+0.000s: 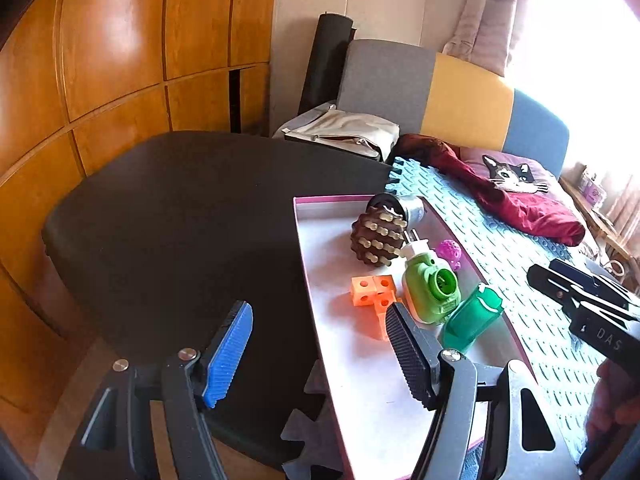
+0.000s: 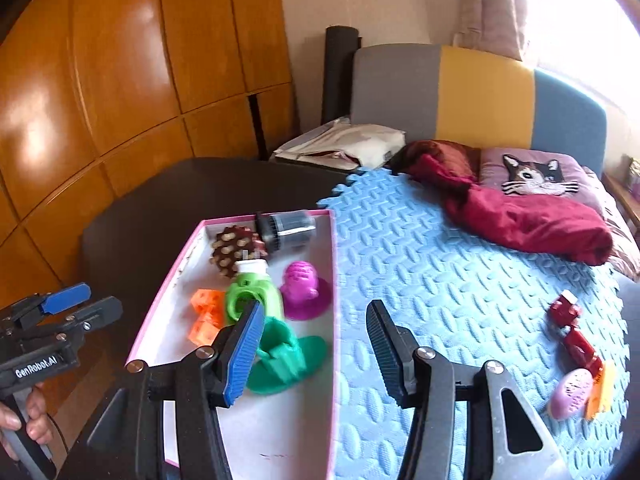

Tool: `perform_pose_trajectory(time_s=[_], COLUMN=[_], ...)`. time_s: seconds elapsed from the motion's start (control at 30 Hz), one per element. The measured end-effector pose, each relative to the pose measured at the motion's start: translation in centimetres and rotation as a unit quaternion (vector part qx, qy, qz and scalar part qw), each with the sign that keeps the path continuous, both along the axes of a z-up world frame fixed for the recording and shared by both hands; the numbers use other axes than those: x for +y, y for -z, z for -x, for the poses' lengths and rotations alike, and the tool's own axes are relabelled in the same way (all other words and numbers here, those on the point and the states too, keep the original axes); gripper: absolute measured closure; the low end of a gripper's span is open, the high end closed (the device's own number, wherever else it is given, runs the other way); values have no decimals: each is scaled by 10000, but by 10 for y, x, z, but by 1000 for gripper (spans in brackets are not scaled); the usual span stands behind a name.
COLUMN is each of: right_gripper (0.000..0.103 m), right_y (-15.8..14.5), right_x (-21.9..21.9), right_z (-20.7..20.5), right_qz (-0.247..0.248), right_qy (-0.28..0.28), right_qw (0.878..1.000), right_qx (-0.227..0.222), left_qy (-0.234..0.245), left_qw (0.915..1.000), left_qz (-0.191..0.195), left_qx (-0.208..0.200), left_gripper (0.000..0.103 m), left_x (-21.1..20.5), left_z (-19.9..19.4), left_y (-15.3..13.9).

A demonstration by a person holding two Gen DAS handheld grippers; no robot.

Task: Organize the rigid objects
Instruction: 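Move both tools from the tray back to the toy pile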

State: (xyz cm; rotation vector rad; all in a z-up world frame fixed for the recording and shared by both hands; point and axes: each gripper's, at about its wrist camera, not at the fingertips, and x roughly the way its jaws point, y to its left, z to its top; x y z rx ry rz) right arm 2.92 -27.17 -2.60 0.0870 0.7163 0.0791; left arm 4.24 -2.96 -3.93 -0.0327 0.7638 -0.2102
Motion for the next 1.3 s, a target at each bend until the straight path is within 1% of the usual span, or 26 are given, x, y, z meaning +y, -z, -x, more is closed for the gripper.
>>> perform_pose_trajectory(time_s=[0.17,0.4,0.57,0.7,0.77,0.87,0.9,0.97,1.13,1.3], right_gripper=[49,49,49,49,49,49,49,49,49,49], right_y=[1,-1,-4,2,10,17,15,13,12,14], right_x=[-31,-97,-155,-197,-216,-240,-246,-249,-251,-263], right_z=[11,31,50,68,78,86,89,93,95,98], right_qz=[124,355,477,547,444,8,-177,-245,-368,-564], right_qy=[291,1040,1782,2442,2756,3155,3196,3264,3293,3492], right_qw=[9995,9939,9828,9682,9602,9489,9474,9449,9435,9354], right_qx=[33,66,12,-47,-42,127,21,-50,-65,-38], left_qy=[105,372,606,817,937,1105,1167,1285,1586,1886], left_qw=[9999,9989,9974,9956,9945,9926,9917,9901,9854,9799], left_qz=[-40,-143,-213,-260,-288,-318,-342,-375,-483,-563], left_qx=[-106,-252,-315,-368,-374,-390,-408,-427,-399,-325], left_gripper=[32,31,31,31,31,31,31,31,31,31], left_x=[-7,-24,-43,-60,-71,-87,-93,-104,-136,-168], left_z=[4,7,9,11,11,12,12,13,14,12], left_y=[-6,-16,-22,-27,-30,-33,-34,-36,-35,-31])
